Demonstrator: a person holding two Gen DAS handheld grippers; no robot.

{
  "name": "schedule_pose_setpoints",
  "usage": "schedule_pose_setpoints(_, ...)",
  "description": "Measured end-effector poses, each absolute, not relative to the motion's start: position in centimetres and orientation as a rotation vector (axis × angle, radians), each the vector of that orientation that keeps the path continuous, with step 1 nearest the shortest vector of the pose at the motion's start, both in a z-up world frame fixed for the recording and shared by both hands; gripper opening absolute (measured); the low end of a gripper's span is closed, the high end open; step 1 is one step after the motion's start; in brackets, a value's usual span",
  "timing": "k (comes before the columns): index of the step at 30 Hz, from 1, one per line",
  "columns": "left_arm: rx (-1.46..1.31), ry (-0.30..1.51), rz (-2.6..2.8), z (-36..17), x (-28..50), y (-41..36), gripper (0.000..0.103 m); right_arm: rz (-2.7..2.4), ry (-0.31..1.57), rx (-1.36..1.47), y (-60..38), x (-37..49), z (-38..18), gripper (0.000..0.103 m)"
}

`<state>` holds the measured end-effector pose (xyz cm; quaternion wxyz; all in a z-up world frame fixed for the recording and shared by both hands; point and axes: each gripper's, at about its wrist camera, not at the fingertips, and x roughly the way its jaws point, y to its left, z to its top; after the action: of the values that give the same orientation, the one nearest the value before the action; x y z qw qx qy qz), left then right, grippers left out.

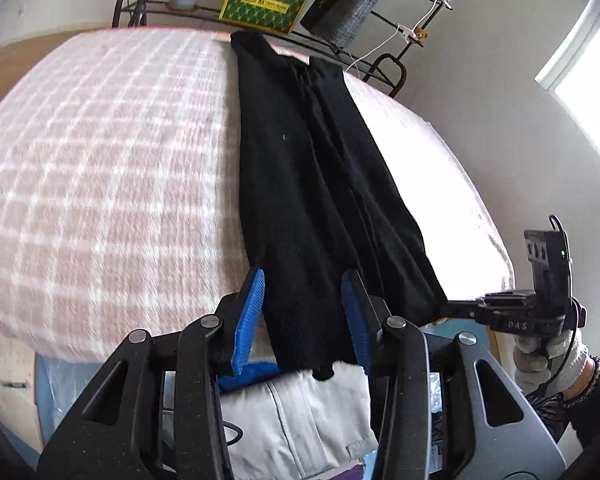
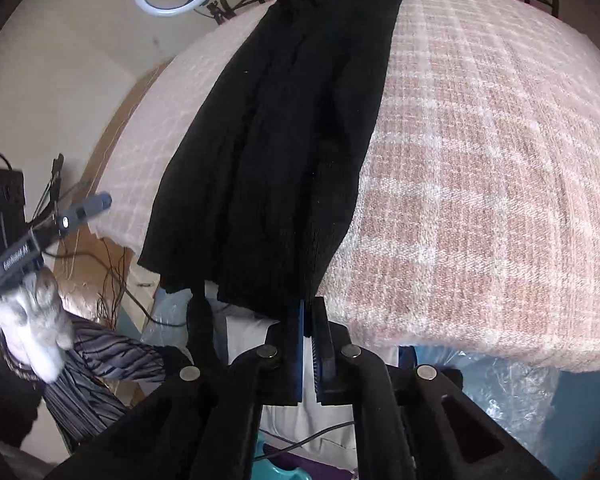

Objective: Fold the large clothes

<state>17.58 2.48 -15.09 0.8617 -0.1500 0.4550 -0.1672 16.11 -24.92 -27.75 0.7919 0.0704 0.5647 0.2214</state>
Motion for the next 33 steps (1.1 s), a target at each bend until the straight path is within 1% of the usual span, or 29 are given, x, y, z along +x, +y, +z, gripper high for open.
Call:
schedule_pose_setpoints(1,-0.304,0.939,-0.346,-14.2,18.5,3.2,0.041,0.476,1.214,0.145,-25.2,16.0,-27.0,0.010)
schedule_pose_setpoints(2,-0.284,0.924,-0.339,-13.2,19.7,3.6,0.041,0.473,1.194,0.147,-25.7,16.0,-25.8,0.019)
schedule_pose_setpoints(3,-0.258,0.904,-0.326,-12.3,20.9,3.9,0.041,0.473,1.155,0.154,-26.0,16.1,-24.4,0.030)
schedule_pose_setpoints(4,-0.229,0.885,-0.314,-11.5,22.0,4.3,0.041,0.473,1.113,0.157,-26.3,16.3,-22.9,0.033)
schedule_pose_setpoints(8,-0.107,0.804,-0.292,-8.5,25.8,3.9,0.041,0.491,0.973,0.174,-26.4,18.5,-16.9,0.036)
schedule_pose_setpoints(11,-0.042,0.742,-0.272,-6.5,28.1,3.5,0.041,0.498,0.886,0.171,-24.9,21.1,-13.4,0.038)
schedule_pose_setpoints(17,0.009,0.668,-0.224,-5.2,32.4,3.8,0.041,0.482,0.797,0.139,-22.4,27.9,-9.9,0.039)
schedule_pose_setpoints(19,0.027,0.654,-0.211,-5.5,33.8,4.1,0.041,0.477,0.784,0.136,-21.5,30.4,-9.5,0.040)
schedule_pose_setpoints(20,0.037,0.650,-0.206,-5.9,34.5,4.1,0.041,0.484,0.781,0.140,-21.2,31.7,-9.2,0.043)
schedule_pose_setpoints(21,0.049,0.642,-0.198,-6.1,35.2,4.2,0.041,0.497,0.779,0.142,-20.6,33.1,-9.2,0.050)
schedule_pose_setpoints(22,0.054,0.638,-0.197,-6.3,35.8,4.3,0.041,0.504,0.774,0.136,-20.0,34.6,-9.2,0.052)
schedule_pose_setpoints(28,0.087,0.633,-0.201,-8.6,39.3,4.7,0.041,0.493,0.783,0.147,-16.9,44.1,-11.0,0.053)
schedule_pose_setpoints(33,0.039,0.702,-0.234,-12.5,43.6,5.8,0.041,0.515,0.822,0.180,-14.1,52.5,-14.2,0.058)
